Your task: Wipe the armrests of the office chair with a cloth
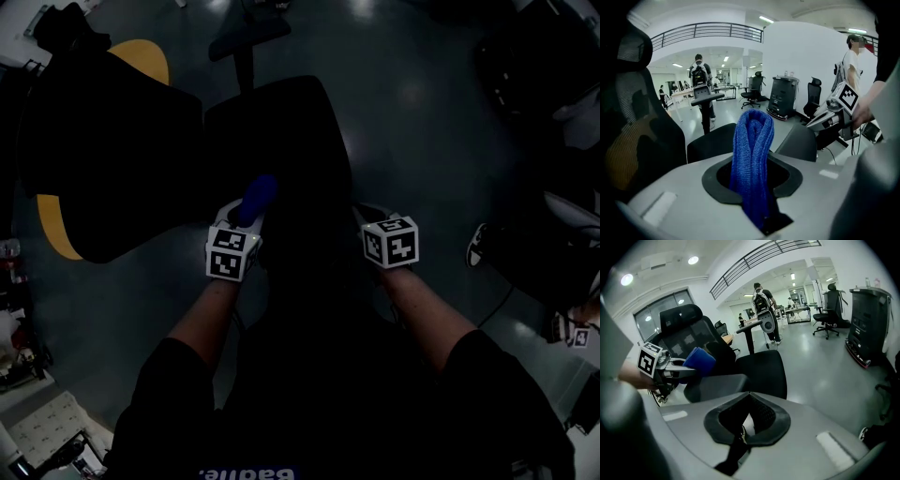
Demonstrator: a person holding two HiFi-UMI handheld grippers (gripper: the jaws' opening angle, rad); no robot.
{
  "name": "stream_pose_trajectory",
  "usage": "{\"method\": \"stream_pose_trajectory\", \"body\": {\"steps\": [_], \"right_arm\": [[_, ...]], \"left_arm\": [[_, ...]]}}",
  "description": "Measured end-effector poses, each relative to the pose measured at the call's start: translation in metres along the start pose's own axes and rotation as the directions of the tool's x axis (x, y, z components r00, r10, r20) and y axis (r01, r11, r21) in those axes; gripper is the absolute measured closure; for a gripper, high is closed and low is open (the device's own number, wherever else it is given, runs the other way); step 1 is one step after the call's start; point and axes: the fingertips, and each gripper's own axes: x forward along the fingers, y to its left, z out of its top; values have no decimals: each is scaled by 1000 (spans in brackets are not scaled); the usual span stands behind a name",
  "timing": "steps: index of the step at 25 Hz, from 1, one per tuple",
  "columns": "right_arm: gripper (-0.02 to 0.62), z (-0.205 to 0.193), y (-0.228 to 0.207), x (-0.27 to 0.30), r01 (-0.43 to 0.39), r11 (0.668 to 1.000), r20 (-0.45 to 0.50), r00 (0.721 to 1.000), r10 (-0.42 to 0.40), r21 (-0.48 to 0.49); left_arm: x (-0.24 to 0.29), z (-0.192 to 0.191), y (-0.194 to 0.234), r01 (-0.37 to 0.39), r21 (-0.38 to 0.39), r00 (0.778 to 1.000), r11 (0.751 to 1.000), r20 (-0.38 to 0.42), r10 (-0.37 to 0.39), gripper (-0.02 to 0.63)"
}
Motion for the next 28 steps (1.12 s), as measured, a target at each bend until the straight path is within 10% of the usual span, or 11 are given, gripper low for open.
{"method": "stream_pose_trajectory", "body": {"steps": [9,28], "right_arm": [[595,0,5,-1,24,1000,17,1000,-25,1],[594,-8,10,-5,56,995,55,997,-60,79]], "left_arm": [[31,38,-71,154,187,987,970,6,-158,488],[50,85,-179,359,262,914,896,94,-394,489]]}}
